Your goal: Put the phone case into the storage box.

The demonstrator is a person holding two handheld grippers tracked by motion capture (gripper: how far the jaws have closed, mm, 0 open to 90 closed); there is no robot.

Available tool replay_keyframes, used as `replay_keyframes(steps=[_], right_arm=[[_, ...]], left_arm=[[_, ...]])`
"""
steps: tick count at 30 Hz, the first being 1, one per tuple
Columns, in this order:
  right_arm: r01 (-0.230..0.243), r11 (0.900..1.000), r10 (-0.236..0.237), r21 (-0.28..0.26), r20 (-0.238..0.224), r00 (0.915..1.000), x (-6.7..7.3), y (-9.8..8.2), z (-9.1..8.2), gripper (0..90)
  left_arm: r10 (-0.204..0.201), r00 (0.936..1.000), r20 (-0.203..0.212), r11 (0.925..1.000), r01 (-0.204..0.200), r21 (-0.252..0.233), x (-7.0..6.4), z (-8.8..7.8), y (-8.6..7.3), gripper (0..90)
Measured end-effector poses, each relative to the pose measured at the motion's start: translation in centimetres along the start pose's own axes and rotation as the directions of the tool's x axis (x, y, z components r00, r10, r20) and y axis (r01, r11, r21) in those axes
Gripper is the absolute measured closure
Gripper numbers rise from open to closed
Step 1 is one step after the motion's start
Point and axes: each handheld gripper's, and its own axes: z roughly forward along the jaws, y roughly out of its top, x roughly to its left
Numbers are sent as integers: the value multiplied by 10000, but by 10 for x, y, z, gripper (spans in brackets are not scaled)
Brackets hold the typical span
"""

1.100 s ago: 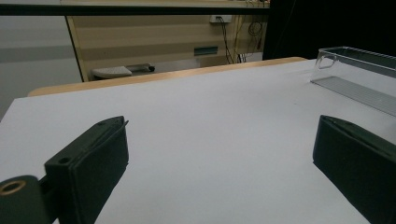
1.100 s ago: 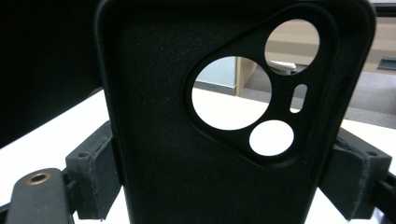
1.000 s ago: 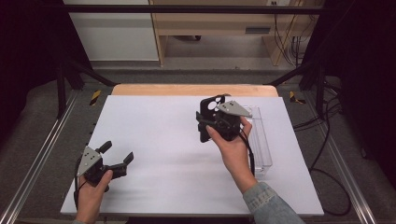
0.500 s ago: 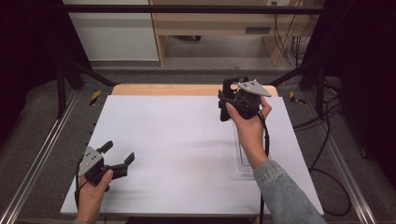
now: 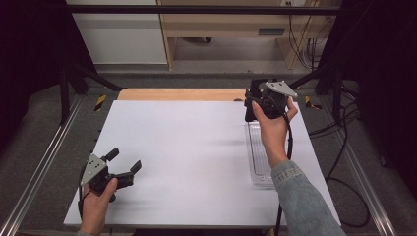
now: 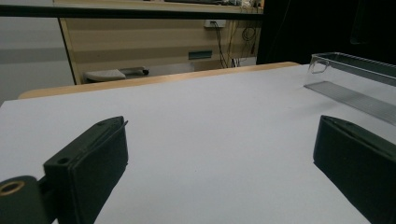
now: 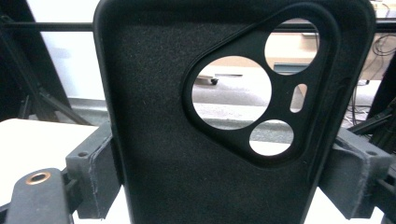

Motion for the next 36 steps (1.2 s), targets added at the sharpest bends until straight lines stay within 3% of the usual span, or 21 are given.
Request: replay_keyframes(steps=[23, 36], right_arm=[[-419, 9990, 408, 137, 735, 9965, -23, -13, 20, 136], [-423, 9989, 398, 224, 1026, 9939, -23, -21, 32, 135]], left_arm=[[-102, 9999, 139, 9995, 106, -284, 3, -2, 1, 34], [-42, 9998, 173, 9997, 46, -243, 3, -1, 1, 32]])
